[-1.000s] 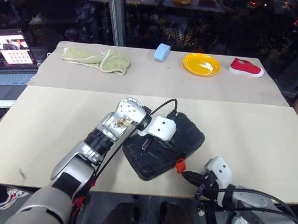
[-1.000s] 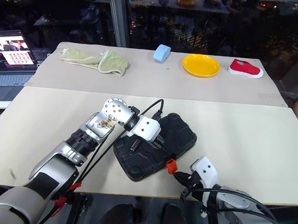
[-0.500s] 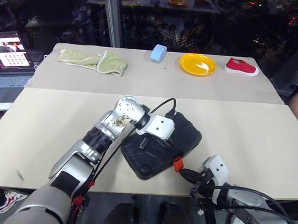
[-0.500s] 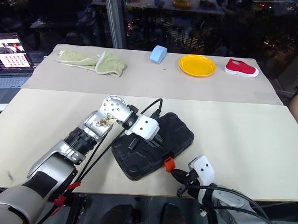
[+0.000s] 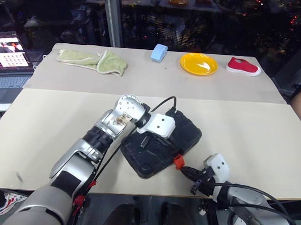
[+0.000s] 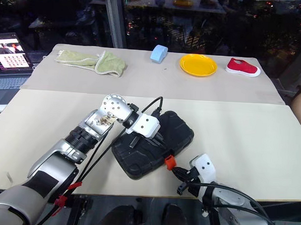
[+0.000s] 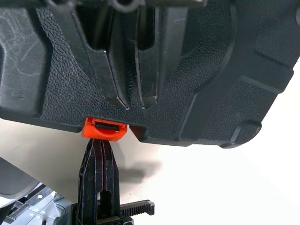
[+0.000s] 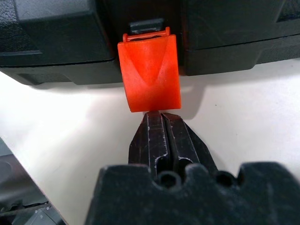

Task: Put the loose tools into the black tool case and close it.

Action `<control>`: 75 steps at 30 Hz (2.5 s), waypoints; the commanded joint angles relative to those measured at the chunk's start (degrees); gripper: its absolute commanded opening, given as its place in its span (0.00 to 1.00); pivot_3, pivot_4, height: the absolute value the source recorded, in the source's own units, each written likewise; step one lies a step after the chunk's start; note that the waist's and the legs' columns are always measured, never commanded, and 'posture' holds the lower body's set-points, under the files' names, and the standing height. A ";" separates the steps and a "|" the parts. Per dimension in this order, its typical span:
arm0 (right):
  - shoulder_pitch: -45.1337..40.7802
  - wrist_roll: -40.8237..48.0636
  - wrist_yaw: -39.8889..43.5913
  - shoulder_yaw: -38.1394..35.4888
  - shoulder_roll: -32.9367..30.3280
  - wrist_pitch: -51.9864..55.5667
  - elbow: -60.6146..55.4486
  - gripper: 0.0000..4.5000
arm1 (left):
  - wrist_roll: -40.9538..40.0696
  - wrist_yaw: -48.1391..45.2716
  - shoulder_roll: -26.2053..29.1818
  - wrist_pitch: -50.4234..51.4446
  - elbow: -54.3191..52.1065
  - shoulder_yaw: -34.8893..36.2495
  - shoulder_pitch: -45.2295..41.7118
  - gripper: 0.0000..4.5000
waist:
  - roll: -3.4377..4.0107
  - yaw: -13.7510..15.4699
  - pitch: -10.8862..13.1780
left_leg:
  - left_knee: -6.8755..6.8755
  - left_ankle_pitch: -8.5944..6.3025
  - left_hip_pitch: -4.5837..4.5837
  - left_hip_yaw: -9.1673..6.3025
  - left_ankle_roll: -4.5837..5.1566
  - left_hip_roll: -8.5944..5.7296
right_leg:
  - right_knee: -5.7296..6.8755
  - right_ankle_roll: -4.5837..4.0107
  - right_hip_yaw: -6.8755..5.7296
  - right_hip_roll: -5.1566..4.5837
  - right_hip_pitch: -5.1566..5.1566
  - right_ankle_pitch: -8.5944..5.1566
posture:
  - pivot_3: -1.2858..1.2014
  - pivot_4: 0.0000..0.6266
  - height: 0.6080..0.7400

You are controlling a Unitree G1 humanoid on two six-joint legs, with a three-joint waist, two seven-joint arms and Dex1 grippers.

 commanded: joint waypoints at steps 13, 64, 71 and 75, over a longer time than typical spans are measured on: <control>-7.07 -3.00 0.20 2.69 4.28 -7.27 4.13 0.00 | 3.92 -1.96 0.10 0.57 1.49 -3.82 2.27 0.11 | 0.00 -0.19 0.00 | -0.01 0.00 0.08 -0.01 -0.01 -0.01 | 0.00 -0.10 0.05 0.06 0.02 0.06 | 0.52 0.24 0.94; 2.68 5.06 -6.84 -7.70 1.53 5.15 -14.30 0.69 | 5.59 -0.84 -0.86 -2.37 4.54 -3.39 2.26 0.09 | 0.06 1.60 -0.24 | -0.02 0.00 -0.25 -0.10 -0.06 -0.16 | 0.00 -0.20 -0.03 0.00 -0.32 0.12 | 0.52 0.24 0.94; 2.10 1.68 -7.75 -3.32 2.12 2.87 -9.79 0.69 | 5.70 -0.55 -1.74 -3.02 6.40 -3.23 0.97 0.09 | 0.06 1.56 -0.24 | 0.00 -0.09 -0.20 -0.09 0.11 -0.16 | -0.01 0.01 -0.01 -0.01 -0.25 -0.01 | 0.52 0.24 0.94; 0.24 1.48 -7.81 -2.47 2.97 2.54 -7.80 0.69 | 5.77 -0.52 -1.87 -3.43 6.95 -3.18 0.72 0.09 | 0.06 1.62 -0.24 | 0.00 -0.06 -0.17 -0.10 0.09 -0.16 | 0.00 0.02 -0.02 0.00 -0.23 -0.02 | 0.52 0.24 0.94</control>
